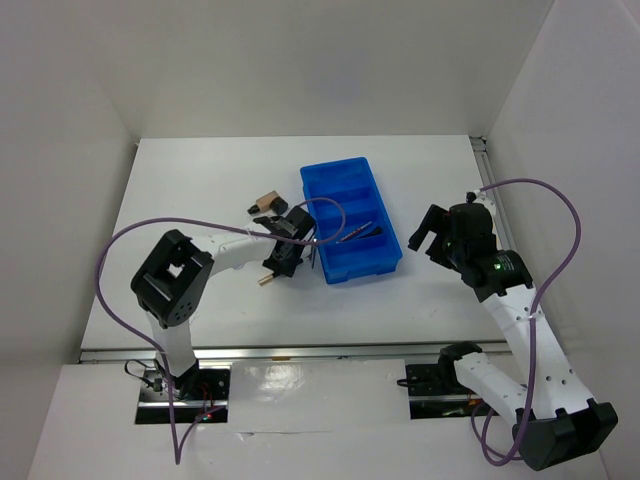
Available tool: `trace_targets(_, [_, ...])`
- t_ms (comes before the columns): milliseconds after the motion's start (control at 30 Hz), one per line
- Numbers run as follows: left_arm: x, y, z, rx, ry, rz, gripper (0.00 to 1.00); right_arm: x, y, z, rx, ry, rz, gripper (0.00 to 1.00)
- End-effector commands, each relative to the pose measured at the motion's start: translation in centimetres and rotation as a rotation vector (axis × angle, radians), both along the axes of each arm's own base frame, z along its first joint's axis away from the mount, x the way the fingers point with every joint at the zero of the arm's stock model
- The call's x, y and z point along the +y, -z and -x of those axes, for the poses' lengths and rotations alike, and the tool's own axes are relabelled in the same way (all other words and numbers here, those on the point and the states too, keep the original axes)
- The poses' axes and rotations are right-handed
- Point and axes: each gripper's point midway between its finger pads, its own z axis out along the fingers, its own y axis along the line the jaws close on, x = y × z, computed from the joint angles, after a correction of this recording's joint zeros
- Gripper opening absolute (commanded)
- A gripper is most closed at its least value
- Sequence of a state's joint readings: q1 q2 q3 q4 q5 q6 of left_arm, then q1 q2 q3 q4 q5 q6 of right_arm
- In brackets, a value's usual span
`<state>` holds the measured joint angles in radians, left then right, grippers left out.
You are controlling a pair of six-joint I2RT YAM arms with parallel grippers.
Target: Organize the makeup
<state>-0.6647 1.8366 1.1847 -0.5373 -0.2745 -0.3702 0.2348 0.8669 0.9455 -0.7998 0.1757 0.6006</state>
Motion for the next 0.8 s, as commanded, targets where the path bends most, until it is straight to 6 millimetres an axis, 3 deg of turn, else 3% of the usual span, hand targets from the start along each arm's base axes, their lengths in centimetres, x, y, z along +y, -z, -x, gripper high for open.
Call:
trace_targets(0, [-0.8,1.1,0.7,0.047,0.013,0.03,0.47,-0.3,-0.9,-0.6,-0.048,0.006,0.005,1.0])
trace_targets(133, [-0.6,1.5,1.0,0.065,0.013,0.016,0.29,-0.3,-0.9,-0.6,-0.048,0.006,0.005,1.0])
trace_targets(233, [-0.5,1.1,1.3,0.079,0.016,0.019,0.0,-0.3,-0.9,-0.6,-0.048,0.006,0.005,1.0])
trace_targets(400, [-0.2,-2.1,1.8,0.077,0.041,0.001,0.0,-0.5,-1.7,-1.1,-0.071,0.016,0.02,1.0])
trace_targets(600, [-0.9,-9.9,2.4,-0.004,0.139,0.088,0.0,-0.3,-2.2,-3.0,-0.044,0.022,0.033,1.0])
trace_targets(633, [-1.7,-11.9,1.6,-0.046,0.155,0.125,0.0,-0.1,-2.4,-3.5,-0.04,0.022,0.034,1.0])
trace_targets(700, [-3.3,-14.1,0.9,-0.075,0.208,0.19,0.0,0.0,-2.7,-4.0,-0.038,0.022,0.034,1.0])
trace_targets(733, [-4.3,-16.4,0.2,-0.117,0.232,0.234,0.0,0.0,-2.9,-4.2,-0.04,0.022,0.034,1.0])
trace_targets(767, [-5.3,-17.0,-0.3,-0.131,0.256,0.263,0.0,-0.1,-3.2,-4.8,-0.043,0.031,0.041,1.0])
